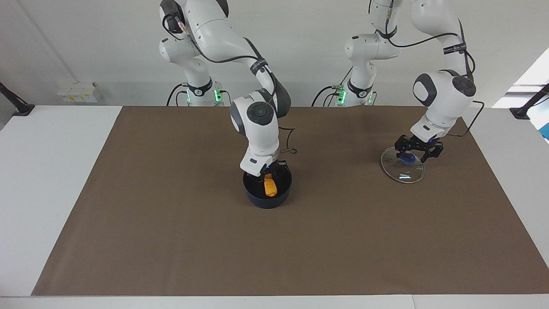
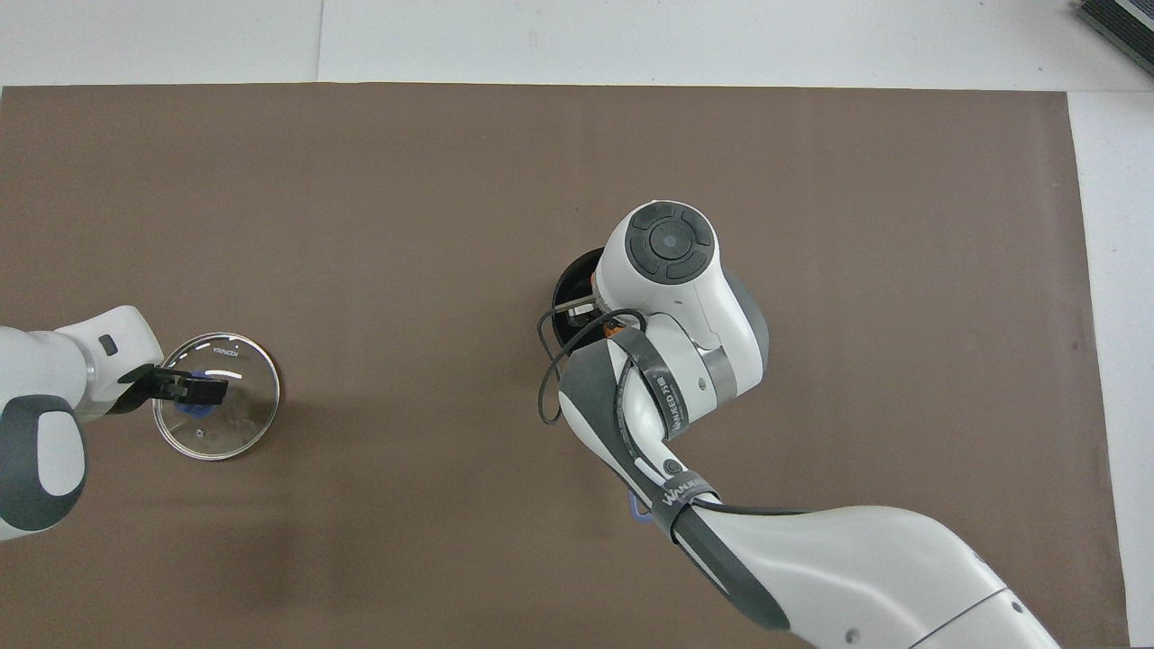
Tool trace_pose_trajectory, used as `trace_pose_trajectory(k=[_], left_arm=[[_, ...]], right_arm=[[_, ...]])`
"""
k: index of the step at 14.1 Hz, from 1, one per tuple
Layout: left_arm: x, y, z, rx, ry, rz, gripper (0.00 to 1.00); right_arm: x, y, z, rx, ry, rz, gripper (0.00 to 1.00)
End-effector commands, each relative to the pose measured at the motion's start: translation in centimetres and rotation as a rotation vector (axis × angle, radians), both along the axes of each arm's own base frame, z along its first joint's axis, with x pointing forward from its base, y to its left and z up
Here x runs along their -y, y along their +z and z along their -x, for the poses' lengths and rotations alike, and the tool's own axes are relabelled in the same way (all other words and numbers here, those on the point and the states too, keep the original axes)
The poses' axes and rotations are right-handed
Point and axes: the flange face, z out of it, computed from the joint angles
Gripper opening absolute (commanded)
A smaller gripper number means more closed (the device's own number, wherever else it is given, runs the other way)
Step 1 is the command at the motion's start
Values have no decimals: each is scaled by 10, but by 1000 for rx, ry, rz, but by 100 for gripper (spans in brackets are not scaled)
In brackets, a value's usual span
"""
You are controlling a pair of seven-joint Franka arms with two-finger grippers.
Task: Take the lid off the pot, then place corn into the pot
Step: 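Lower the glass lid onto the table and open the left gripper, then release the corn into the pot with the right gripper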
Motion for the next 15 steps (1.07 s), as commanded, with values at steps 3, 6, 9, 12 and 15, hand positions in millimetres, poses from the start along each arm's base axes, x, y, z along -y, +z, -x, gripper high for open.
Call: trace_pose_trajectory(k=[3, 6, 9, 12, 15], left_arm=[[8, 51, -56, -87, 87, 11, 100], [25, 78, -75, -92, 154, 13, 100], [47, 117, -90, -107, 196, 12, 100], [58, 160, -100, -105, 185, 14, 100], [63, 194, -95, -128, 187, 8, 100]], right_arm=[[5, 4, -4, 23, -9, -5, 100], [33, 38, -16, 62, -51, -8, 100], [87, 91, -26, 99, -109, 13, 100], [144, 140, -27, 115, -174, 34, 100], [190, 181, -14, 84, -168, 47, 100]])
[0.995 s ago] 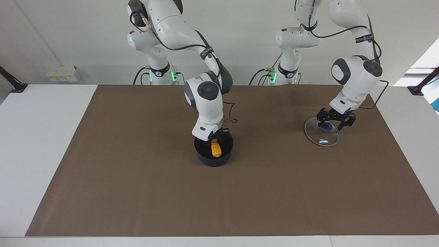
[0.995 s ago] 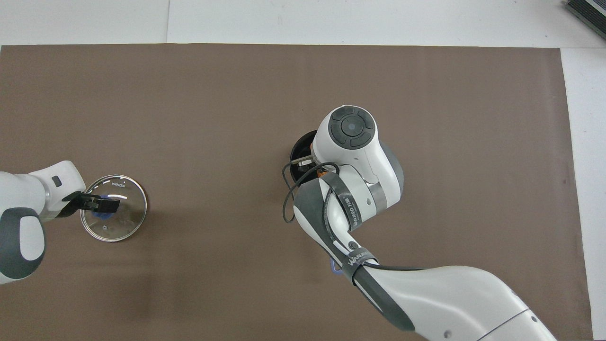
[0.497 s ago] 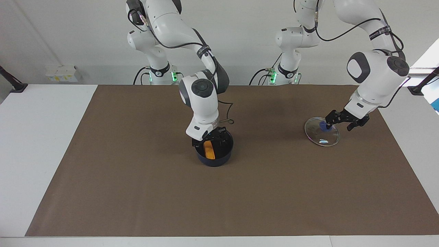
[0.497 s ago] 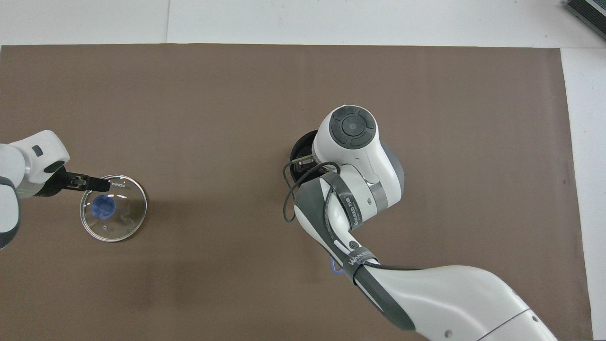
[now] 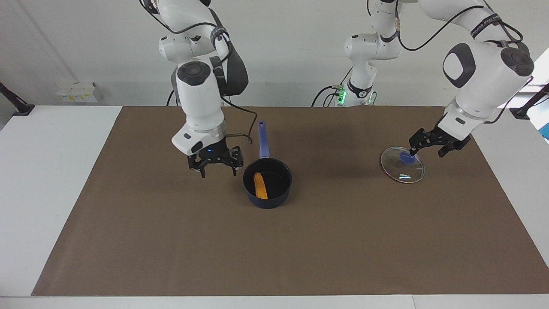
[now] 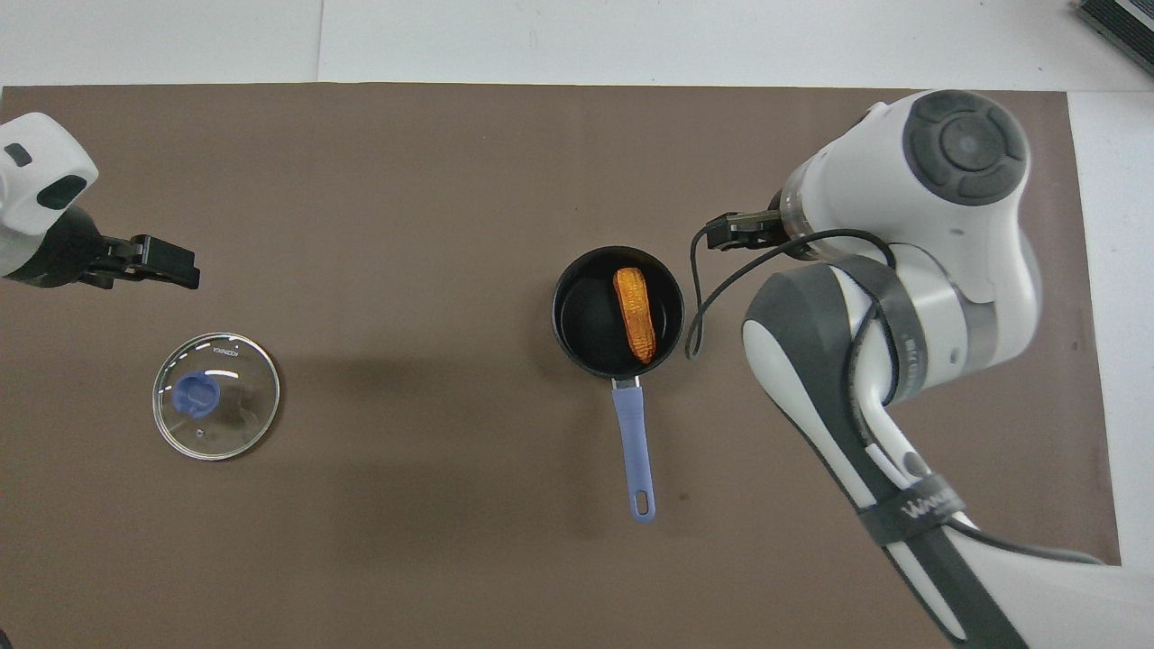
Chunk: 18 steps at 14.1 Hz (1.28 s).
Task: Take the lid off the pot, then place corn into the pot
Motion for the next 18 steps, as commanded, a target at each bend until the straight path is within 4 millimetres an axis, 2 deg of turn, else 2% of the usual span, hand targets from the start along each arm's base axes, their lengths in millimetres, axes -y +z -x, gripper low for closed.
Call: trace_pose_trajectory(k=[1, 4, 8, 10, 11, 13, 15, 16, 18], left_arm=[[0, 35, -2, -11, 13, -6, 100], [-11, 55, 8, 14, 22, -3, 100], [-22, 67, 19, 17, 5, -19, 100], [-17, 73, 24, 5, -2, -21, 100], [-15, 74, 25, -11, 29, -23, 100], [-10, 76, 32, -47, 114, -22, 100], [-5, 98, 52, -22, 101, -21, 100], [-7, 91, 56, -34, 94, -24, 100], [-7, 90, 63, -28, 92, -22, 100]], right_arm=[[36, 35, 21, -38, 20, 19, 100], [77, 62, 42, -102, 23, 26, 100], [131, 81, 59, -151, 5, 25, 100], [152, 89, 66, -161, -21, 9, 100], [158, 95, 68, -151, -32, 6, 100], [167, 119, 75, -115, -51, -1, 100], [167, 145, 92, -123, -52, -8, 100], [167, 151, 97, -135, -51, -8, 100], [164, 156, 104, -134, -39, -7, 100]])
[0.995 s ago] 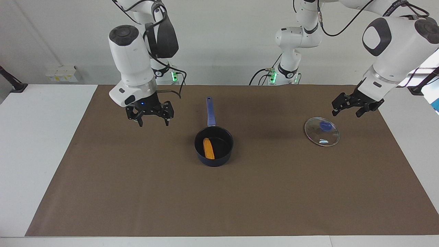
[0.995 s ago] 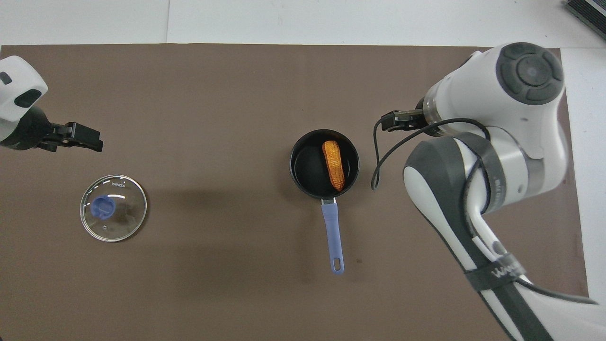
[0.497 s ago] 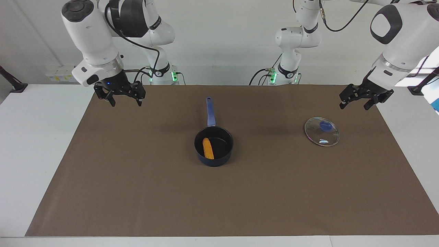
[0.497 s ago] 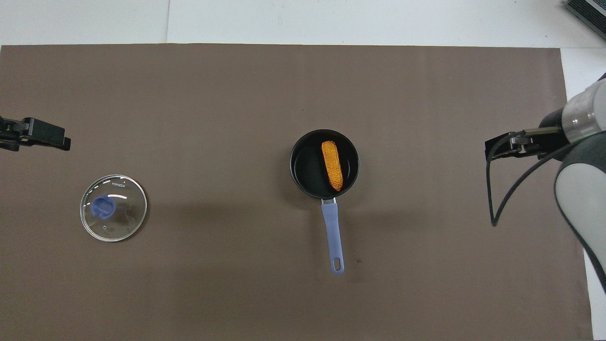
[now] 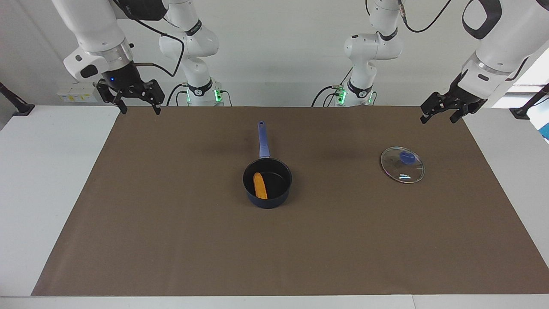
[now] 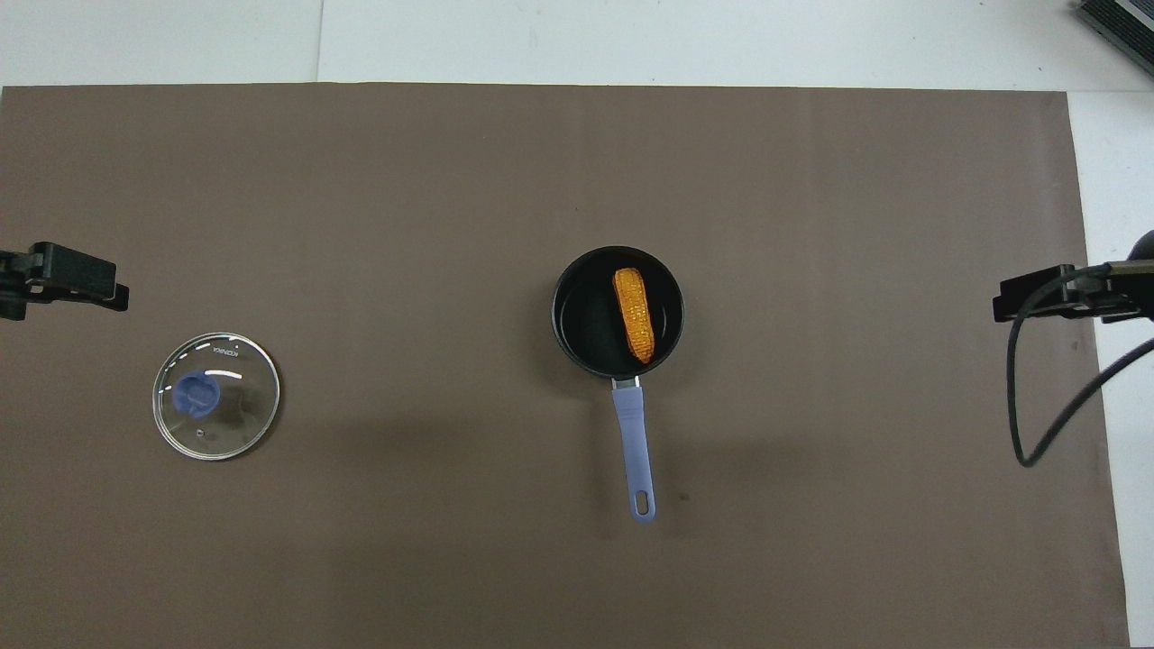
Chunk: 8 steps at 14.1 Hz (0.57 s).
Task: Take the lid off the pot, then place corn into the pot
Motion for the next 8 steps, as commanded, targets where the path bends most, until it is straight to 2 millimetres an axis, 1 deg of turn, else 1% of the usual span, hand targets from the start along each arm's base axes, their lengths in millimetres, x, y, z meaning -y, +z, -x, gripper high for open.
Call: trace_pose_trajectory(k=[1, 4, 5, 6, 7, 8], left_arm=[[0, -1, 15, -8, 5, -16, 100], [-1, 0, 13, -14, 7, -16, 100], [-2, 3, 14, -24, 3, -16, 100], [-3, 5, 16, -51, 4, -19, 100], [-5, 4, 12, -87, 6, -19, 100], [-3, 12, 8, -97, 3, -21, 100]], right_arm=[[1, 7, 7, 0, 19, -12, 100], [5, 7, 7, 0, 16, -11, 100], [5, 7, 8, -3, 14, -11, 100], [6, 8, 9, -4, 11, -11, 100], [5, 7, 9, -6, 12, -11, 100], [5, 8, 9, -3, 11, -11, 100]])
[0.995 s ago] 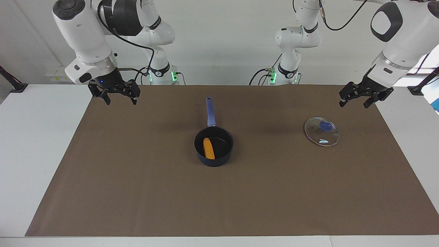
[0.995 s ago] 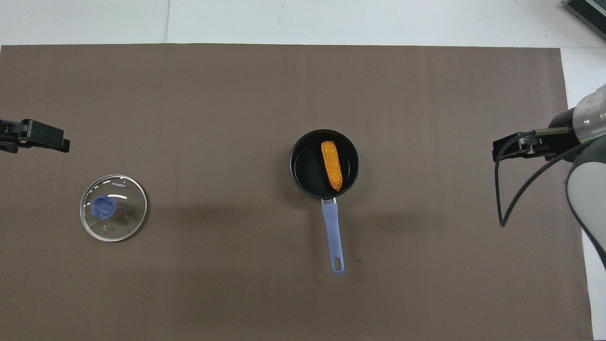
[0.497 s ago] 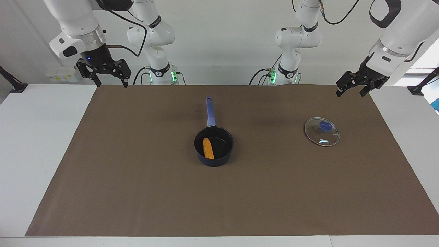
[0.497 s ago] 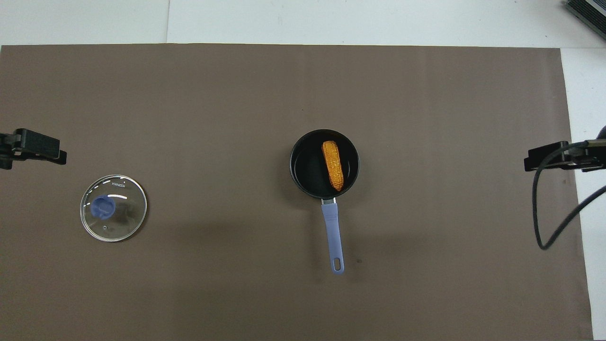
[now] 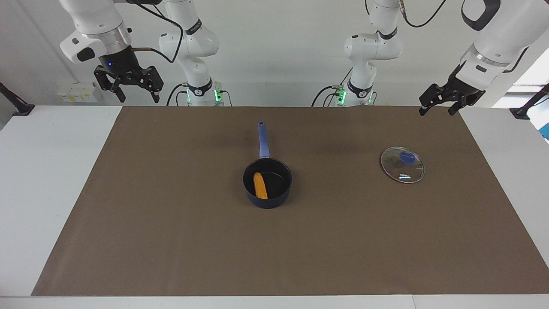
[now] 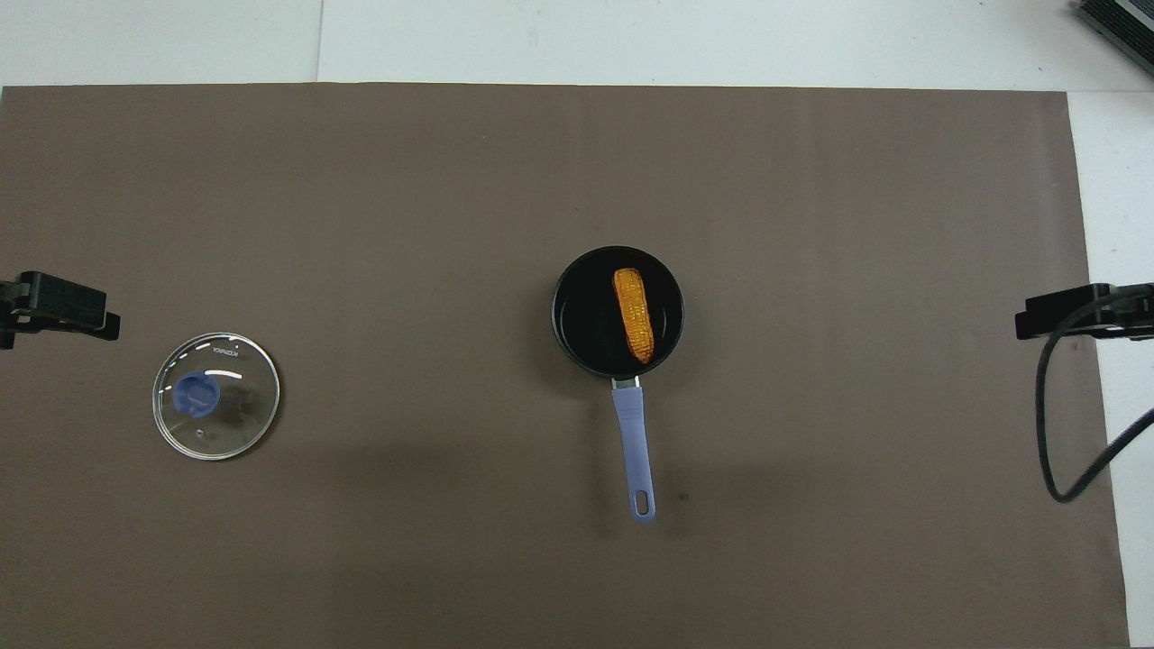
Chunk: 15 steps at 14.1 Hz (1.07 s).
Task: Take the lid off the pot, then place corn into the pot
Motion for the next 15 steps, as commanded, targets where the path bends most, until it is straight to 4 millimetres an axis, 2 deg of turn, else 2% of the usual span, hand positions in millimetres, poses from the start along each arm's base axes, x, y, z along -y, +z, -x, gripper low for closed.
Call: trace_pose_trajectory(k=[1, 4, 6, 15], left_arm=[[-1, 13, -12, -47, 3, -23, 100], [2, 17, -19, -4, -1, -43, 100], [2, 11, -18, 13, -4, -63, 100], [6, 9, -12, 10, -3, -56, 100]], right_arm=[[4, 4, 3, -5, 15, -10, 100], [5, 15, 12, -14, 15, -13, 100], [7, 16, 13, -6, 12, -12, 100], [7, 14, 16, -5, 35, -1, 100]])
